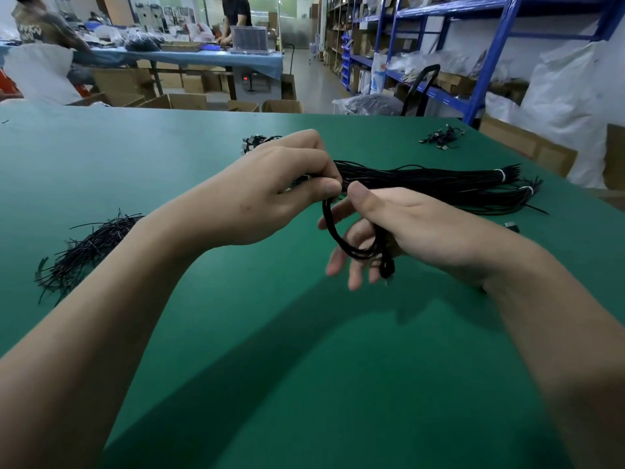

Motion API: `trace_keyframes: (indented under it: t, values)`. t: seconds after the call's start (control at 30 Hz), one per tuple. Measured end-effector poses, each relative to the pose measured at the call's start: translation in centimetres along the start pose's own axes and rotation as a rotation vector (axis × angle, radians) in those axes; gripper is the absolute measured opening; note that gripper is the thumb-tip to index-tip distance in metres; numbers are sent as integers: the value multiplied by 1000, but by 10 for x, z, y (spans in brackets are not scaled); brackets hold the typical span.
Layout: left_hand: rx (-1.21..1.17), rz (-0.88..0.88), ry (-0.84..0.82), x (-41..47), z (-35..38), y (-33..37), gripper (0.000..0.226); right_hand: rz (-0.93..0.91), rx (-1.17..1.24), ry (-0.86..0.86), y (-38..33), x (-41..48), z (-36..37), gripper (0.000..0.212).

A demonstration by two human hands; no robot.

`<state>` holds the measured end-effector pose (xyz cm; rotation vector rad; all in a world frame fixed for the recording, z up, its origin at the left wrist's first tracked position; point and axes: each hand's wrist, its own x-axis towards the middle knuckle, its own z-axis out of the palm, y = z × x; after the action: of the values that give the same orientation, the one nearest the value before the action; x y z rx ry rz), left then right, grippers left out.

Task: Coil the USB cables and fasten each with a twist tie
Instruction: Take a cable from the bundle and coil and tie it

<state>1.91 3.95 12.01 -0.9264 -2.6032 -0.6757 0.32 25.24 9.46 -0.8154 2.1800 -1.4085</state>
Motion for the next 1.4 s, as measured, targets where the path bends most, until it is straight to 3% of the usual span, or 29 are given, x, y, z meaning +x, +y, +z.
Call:
trace_keyframes:
  t: [0.23, 0.4, 0.53, 0.67, 0.77, 0.83, 0.9, 1.07, 1.2, 1.3, 1.37, 1.4]
  values:
    - [-49, 43, -49, -2, -4, 9, 15, 72, 391, -324, 15, -4, -8, 63]
    - [17, 65, -49, 0, -4, 7, 12, 39, 449, -317, 20, 0, 2, 44]
    - [155, 62, -9, -2, -7, -3, 15, -32, 179, -53, 13, 8, 11, 42]
    - [406, 83, -32, -6, -14, -5, 41, -153, -662, 234, 8, 14, 20, 34]
    - [343, -108, -234, -10, -5, -2, 61, -156, -1078, 278, 11, 18, 31, 43]
    - [85, -285, -404, -17, 9, -3, 63, -178, -1127, 255, 11, 19, 41, 43]
    - [-88, -376, -448, -30, 23, -8, 58, -135, -1134, 172, 11, 17, 46, 33]
    - [-170, -360, -367, -68, 57, -20, 48, 7, -1096, -95, 16, 16, 60, 40]
    - [-121, -389, -282, -85, 74, -20, 43, 53, -1057, -151, 22, 16, 66, 35]
    - [-81, -415, -141, -86, 81, -18, 39, 32, -1117, -33, 18, 11, 65, 26]
    - [-124, -451, 0, -87, 87, -17, 41, -110, -1219, 270, 24, 6, 61, 33]
    - [-168, -477, 80, -88, 90, -16, 42, -195, -1152, 466, 24, 1, 61, 33]
